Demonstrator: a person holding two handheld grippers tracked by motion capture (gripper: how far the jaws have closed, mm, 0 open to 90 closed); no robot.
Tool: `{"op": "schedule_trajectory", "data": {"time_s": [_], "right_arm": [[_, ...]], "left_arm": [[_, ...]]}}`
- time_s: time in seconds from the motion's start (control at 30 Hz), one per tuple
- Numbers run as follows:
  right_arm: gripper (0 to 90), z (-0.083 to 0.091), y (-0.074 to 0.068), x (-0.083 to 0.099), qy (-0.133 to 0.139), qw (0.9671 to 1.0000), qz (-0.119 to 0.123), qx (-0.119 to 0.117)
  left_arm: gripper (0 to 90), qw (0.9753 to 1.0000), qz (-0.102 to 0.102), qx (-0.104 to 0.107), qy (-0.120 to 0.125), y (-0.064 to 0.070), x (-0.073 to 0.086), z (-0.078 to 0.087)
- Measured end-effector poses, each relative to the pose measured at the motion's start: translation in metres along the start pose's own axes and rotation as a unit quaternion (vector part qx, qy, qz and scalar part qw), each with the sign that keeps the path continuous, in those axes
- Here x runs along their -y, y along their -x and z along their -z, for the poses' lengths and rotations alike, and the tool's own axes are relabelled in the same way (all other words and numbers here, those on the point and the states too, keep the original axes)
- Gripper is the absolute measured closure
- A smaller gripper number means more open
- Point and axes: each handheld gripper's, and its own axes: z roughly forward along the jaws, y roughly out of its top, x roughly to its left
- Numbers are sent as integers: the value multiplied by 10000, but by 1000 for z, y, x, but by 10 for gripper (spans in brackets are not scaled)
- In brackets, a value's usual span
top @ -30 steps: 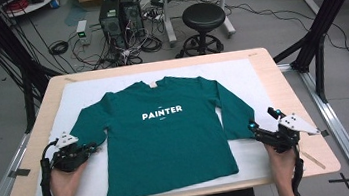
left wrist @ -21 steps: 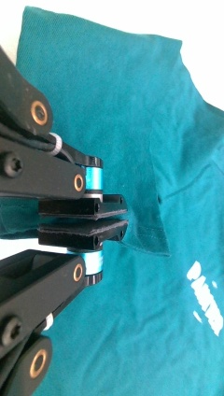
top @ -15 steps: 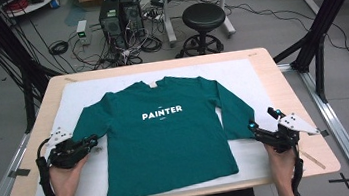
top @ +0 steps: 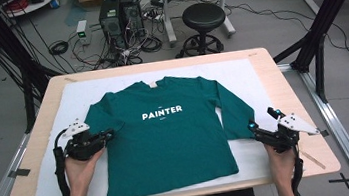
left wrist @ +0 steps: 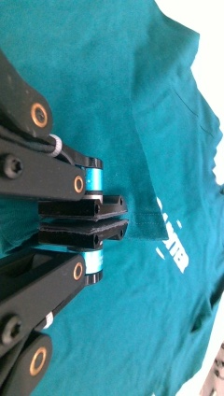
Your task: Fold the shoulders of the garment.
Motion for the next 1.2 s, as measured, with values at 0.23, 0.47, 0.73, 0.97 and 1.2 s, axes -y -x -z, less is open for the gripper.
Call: {"op": "schedule_trajectory", "data": {"time_s": [0.23,0.47,0.73,0.97,1.2], "right_arm": [[178,0,0,0,-5,10000,19,-2],[178,0,0,0,-13,10000,30,-1],[178,0,0,0,-14,10000,34,4],[178,-1,0,0,-25,10000,44,6],[178,-1,-1,0,-30,10000,67,23]], "left_arm": [[866,9996,-219,167,-25,20,-16,-19],[865,9988,-359,319,-80,35,-22,-36],[865,9968,-528,577,-160,56,-28,-61],[865,9934,-719,821,-356,76,-30,-84],[864,9916,-701,1023,-364,86,-30,-98]]}}
